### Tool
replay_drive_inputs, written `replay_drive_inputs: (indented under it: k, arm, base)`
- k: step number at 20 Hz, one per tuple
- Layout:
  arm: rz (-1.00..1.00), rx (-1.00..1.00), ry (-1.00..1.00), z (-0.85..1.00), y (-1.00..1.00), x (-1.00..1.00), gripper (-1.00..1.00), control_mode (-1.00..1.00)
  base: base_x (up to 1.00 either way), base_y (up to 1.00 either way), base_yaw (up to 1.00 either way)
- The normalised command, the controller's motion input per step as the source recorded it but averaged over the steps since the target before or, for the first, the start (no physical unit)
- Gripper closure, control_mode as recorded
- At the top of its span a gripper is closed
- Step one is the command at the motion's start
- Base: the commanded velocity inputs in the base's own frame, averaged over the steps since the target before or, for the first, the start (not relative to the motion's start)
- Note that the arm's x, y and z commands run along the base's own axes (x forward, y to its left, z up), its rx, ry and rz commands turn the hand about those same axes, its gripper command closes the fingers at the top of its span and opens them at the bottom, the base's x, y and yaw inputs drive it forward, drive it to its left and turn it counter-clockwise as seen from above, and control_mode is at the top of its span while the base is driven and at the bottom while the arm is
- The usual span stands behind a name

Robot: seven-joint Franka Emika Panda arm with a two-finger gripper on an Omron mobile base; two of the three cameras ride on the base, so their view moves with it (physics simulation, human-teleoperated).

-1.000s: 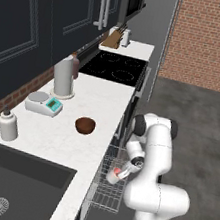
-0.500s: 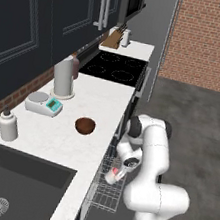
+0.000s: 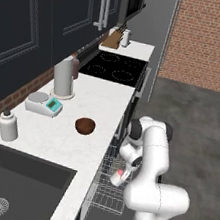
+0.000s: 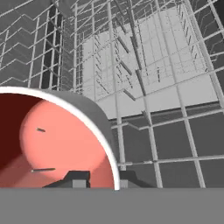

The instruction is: Pick up the cup and bowl from the counter, place them in the dishwasher, and close the dishwasher door.

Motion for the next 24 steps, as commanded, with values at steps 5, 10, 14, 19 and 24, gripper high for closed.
replay_drive_inputs:
  k: [5, 10, 14, 19, 24]
  arm:
    - [0.03, 0.03, -0.08, 0.52, -0.02, -0.21, -1.00, -1.00]
    - [0.03, 0.07, -0.11, 0.66, -0.12, -0.24, -1.00, -1.00]
    - [0.00, 0.04, -0.14, 0.86, -0.07, -0.26, -1.00, -1.00]
    - [0.00, 0.14, -0.16, 1.00, -0.09, -0.35, -1.00, -1.00]
    - [0.00, 0.35, -0.06, 1.00, -0.32, -0.39, -1.00, -1.00]
  base:
    - [0.00, 0.00, 0.00]
    - [0.00, 0.00, 0.00]
    - [0.00, 0.00, 0.00]
    - [0.00, 0.00, 0.00]
    - [0.00, 0.00, 0.00]
